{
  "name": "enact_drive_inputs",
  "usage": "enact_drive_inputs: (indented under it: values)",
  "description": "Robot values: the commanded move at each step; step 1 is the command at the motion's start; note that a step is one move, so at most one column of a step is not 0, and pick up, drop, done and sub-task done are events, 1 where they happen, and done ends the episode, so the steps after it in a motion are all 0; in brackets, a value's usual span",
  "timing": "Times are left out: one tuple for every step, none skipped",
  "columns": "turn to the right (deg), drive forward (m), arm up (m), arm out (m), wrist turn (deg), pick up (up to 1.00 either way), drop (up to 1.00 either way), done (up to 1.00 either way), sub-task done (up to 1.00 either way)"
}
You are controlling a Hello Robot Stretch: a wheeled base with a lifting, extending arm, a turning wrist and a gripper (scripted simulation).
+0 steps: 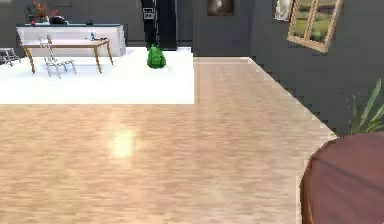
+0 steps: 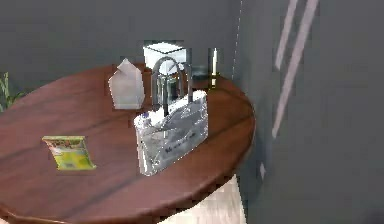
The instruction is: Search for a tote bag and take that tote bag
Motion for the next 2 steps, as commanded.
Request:
enact_drive_inputs:
  values:
    - [-39.0,0.0,0.0,0.0,0.0,0.0,0.0,0.0,0.0]
    - [0.0,0.25,0.0,0.0,0.0,0.0,0.0,0.0,0.0]
